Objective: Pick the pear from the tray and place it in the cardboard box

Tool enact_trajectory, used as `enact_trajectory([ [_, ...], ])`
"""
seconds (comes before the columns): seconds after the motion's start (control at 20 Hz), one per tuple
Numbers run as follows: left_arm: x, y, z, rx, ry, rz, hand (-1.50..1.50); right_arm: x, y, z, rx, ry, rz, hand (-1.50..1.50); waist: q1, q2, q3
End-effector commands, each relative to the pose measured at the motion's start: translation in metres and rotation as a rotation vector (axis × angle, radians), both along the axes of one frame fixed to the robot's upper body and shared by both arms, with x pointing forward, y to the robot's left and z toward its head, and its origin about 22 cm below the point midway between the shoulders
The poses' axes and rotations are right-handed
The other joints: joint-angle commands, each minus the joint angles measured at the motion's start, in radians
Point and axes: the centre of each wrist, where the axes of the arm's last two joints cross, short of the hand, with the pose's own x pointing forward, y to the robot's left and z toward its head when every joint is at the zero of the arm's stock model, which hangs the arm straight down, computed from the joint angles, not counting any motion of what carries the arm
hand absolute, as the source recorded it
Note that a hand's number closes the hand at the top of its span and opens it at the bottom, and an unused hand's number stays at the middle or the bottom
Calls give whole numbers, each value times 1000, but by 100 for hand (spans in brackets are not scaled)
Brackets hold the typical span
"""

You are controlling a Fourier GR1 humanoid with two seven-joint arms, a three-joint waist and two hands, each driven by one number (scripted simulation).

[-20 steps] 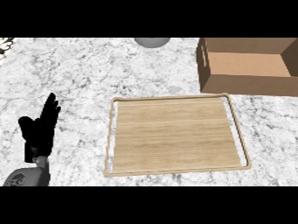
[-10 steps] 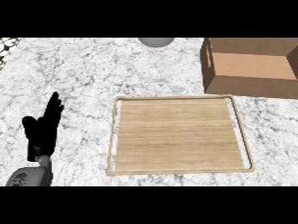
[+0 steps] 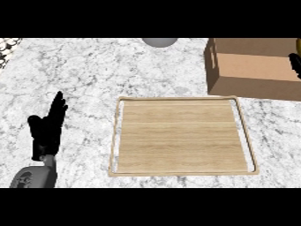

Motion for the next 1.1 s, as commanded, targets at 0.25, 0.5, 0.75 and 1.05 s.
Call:
enact_trajectory([
  [0.25, -8, -18, -8, 16, -17, -13, 0, 61, -7, -54, -104, 3, -67, 150, 20, 7, 1],
  [0.5, 8, 0, 6, -8, -9, -28, 0, 77, -8, -85, 44, 186, -117, -150, 31, 13, 2],
  [0.75, 2, -9, 1, 7, -8, -28, 0, 87, -11, -82, 234, 177, -8, -150, 27, 12, 2],
  [1.05, 0, 8, 5, -8, -22, -37, 0, 84, -32, -75, 563, 126, 135, -150, 35, 13, 4],
])
